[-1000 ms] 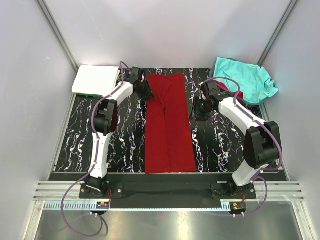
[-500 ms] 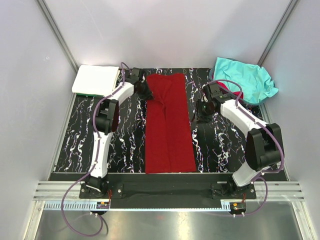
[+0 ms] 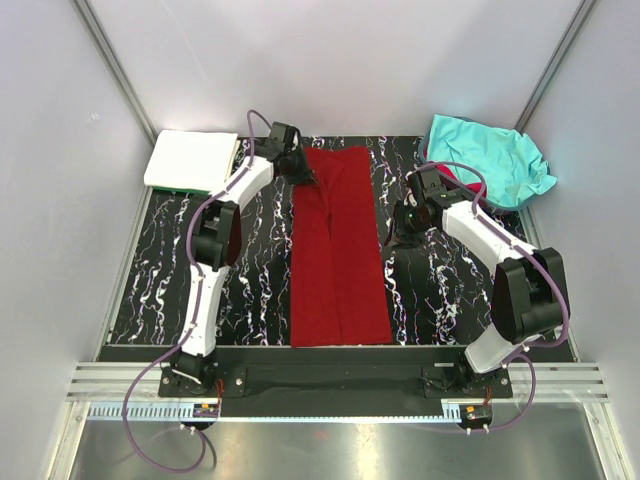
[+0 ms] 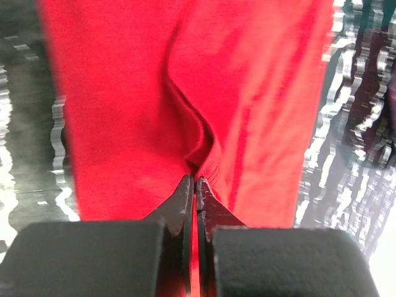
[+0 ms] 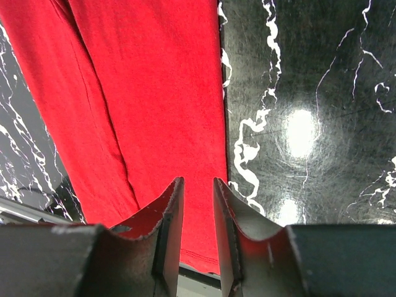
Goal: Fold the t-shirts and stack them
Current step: Fold the tshirt
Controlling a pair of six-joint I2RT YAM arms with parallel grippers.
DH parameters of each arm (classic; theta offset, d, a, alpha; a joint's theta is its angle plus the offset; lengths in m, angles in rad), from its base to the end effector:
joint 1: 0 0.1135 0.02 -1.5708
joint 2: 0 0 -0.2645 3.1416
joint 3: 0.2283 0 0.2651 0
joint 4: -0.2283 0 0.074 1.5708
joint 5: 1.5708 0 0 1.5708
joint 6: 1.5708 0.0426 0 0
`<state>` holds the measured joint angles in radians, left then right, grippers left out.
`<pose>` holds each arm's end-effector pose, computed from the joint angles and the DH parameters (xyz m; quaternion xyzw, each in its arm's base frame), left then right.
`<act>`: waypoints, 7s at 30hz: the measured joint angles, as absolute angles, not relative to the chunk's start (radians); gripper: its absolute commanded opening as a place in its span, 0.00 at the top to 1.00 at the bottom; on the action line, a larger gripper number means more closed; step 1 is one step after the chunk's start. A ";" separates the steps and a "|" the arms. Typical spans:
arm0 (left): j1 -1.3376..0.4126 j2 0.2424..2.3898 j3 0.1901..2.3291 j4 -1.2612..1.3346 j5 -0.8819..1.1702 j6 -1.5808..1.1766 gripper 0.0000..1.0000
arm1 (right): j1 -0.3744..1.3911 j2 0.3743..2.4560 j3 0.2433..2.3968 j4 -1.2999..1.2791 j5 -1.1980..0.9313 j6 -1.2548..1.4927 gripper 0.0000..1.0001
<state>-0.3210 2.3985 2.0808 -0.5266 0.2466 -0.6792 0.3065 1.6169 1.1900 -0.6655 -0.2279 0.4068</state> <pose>0.5238 -0.1851 0.1826 -0.1223 0.9206 -0.2700 0.2543 0.3263 0.1133 0.2229 0.0215 0.9654 0.1857 0.1820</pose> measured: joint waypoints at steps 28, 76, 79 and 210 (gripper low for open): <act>-0.537 2.427 2.112 -0.494 0.354 -0.567 0.28 | 0.255 1.642 1.116 -0.537 -0.260 0.528 0.59; -0.273 2.326 1.888 -0.162 0.520 -0.645 0.44 | 0.156 2.588 2.213 -0.342 -0.435 0.598 0.48; -0.273 2.326 1.880 -0.164 0.520 -0.648 0.45 | 0.156 2.574 2.170 -0.333 -0.435 0.593 0.48; -0.144 2.592 2.131 -0.148 0.538 -0.857 0.37 | 0.103 2.831 2.540 -0.221 -0.530 0.693 0.39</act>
